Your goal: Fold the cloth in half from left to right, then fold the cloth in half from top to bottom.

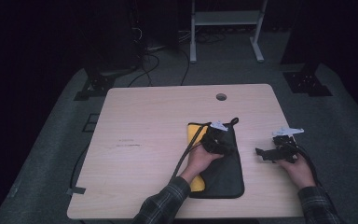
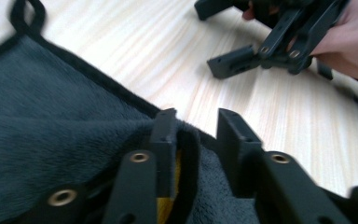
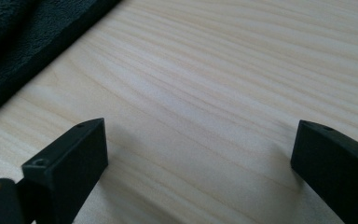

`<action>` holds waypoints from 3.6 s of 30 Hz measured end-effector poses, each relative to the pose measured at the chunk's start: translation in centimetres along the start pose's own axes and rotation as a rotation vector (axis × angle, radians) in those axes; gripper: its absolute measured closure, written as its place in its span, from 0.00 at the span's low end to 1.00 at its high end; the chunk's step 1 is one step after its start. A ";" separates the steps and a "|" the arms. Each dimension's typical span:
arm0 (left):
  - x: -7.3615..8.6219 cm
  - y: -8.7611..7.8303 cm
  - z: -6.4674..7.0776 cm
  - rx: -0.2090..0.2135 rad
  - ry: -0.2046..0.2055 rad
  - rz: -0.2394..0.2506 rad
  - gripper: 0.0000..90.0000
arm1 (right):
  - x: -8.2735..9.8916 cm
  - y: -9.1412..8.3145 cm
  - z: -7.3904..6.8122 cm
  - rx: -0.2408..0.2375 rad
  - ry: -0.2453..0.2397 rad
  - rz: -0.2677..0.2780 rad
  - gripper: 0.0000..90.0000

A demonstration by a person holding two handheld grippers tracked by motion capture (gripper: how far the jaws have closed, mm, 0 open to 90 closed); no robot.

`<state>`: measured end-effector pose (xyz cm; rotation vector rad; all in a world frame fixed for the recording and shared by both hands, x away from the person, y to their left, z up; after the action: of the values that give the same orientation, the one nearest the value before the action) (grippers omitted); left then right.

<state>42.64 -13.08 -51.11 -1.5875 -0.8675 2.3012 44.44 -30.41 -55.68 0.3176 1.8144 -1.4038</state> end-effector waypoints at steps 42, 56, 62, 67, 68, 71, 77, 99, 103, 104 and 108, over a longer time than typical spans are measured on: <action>9.3 -9.2 -4.5 -0.342 -0.033 -0.098 0.75 | 0.0 0.0 0.0 0.003 0.000 0.002 0.03; 10.1 -10.6 -4.5 -0.303 -0.042 -0.093 0.93 | 0.0 0.0 0.0 0.003 0.000 0.002 0.03; 11.2 -12.7 -5.2 -0.310 -0.054 -0.097 0.93 | 0.0 0.0 0.0 0.002 -0.001 0.001 0.03; 12.3 -14.5 -5.5 -0.315 -0.062 -0.100 0.93 | 0.0 0.0 0.0 0.002 0.000 0.001 0.03; 12.6 -14.9 -5.7 -0.319 -0.062 -0.101 0.93 | 0.0 0.0 0.0 0.003 0.000 0.001 0.03; 13.1 -16.0 -6.2 -0.330 -0.072 -0.095 0.93 | 0.0 0.0 0.0 0.003 0.000 0.001 0.03; 14.0 -17.3 -6.6 -0.344 -0.084 -0.098 0.92 | 0.0 0.0 0.0 0.003 0.000 0.001 0.03; 16.9 -22.6 -7.2 -0.510 -0.075 -0.098 0.19 | 0.0 0.1 -0.1 0.014 0.012 0.000 0.02; 18.8 -23.7 -7.3 -0.532 -0.080 -0.129 0.10 | 0.0 0.1 0.0 0.013 0.009 -0.001 0.02; 19.2 -23.8 -7.3 -0.532 -0.074 -0.128 0.09 | 0.0 0.1 0.0 0.012 0.008 0.000 0.02; 20.2 -24.1 -7.3 -0.526 -0.064 -0.144 0.02 | -0.1 0.1 0.0 0.018 0.015 -0.008 0.02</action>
<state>37.58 18.62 -54.79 -1.5645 -1.6501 2.1403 44.55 -30.31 -55.70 0.3311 1.8181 -1.4270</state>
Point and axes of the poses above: each handheld gripper's, and its own axes: y roughly forward along the jaws, x roughly out of its underside, z roughly to its right, the point moved 10 cm from there along y, roughly forward along the jaws, and after that the axes turned 4 degrees about y, right-handed, at the moved point
